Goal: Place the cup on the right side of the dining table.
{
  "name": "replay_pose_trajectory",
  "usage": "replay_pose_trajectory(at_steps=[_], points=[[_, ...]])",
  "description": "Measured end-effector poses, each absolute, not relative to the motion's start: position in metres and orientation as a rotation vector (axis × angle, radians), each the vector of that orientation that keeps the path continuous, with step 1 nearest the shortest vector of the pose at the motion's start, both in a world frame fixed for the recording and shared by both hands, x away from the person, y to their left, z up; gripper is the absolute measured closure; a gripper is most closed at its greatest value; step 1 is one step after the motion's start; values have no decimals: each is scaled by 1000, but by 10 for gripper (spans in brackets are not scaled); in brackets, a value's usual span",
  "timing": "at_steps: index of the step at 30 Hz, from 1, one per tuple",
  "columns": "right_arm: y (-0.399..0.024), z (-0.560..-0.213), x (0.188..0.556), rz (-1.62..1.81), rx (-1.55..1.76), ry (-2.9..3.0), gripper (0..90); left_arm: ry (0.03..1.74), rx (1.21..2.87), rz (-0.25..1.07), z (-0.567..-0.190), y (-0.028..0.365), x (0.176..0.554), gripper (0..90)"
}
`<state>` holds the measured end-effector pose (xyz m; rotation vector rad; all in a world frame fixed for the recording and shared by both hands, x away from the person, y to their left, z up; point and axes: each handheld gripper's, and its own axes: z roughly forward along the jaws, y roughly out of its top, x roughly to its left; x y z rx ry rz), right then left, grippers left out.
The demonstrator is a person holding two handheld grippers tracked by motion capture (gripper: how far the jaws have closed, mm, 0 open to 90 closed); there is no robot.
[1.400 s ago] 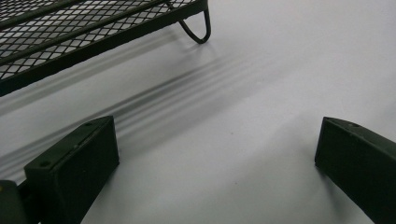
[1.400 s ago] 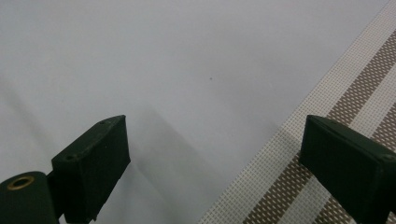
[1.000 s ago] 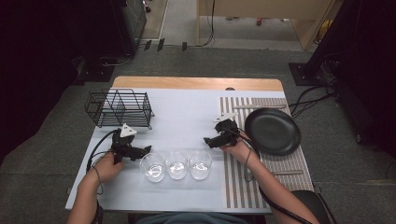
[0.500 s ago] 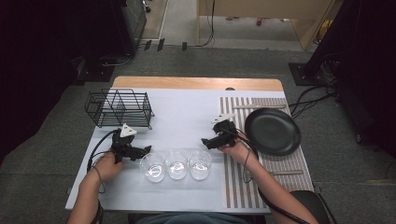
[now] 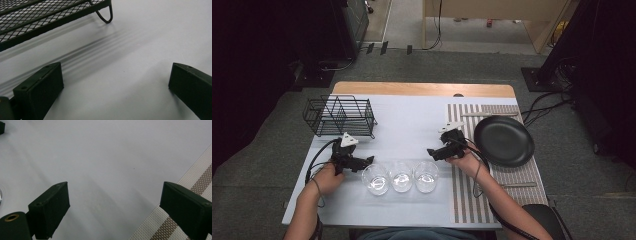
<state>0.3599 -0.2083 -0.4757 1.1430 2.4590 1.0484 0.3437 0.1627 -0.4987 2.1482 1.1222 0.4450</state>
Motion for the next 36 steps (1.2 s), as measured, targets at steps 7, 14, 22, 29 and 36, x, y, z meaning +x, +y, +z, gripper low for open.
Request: replay_pose_trajectory(at_steps=[7, 14, 22, 29, 36], points=[[-208, -473, 357, 1056, 1139, 2463, 89, 1122, 2148, 445, -499, 163, 344, 0], [-208, -470, 353, 1065, 1108, 2464, 89, 1122, 2149, 445, -499, 163, 344, 0], [-210, -467, 348, 1085, 1107, 2456, 89, 1123, 2147, 443, -499, 163, 344, 0], [-211, -465, 343, 1101, 1083, 2461, 90, 1119, 2153, 443, -498, 163, 344, 0], [-209, -464, 341, 1109, 1068, 2468, 90, 1118, 2152, 442, -499, 163, 344, 0]])
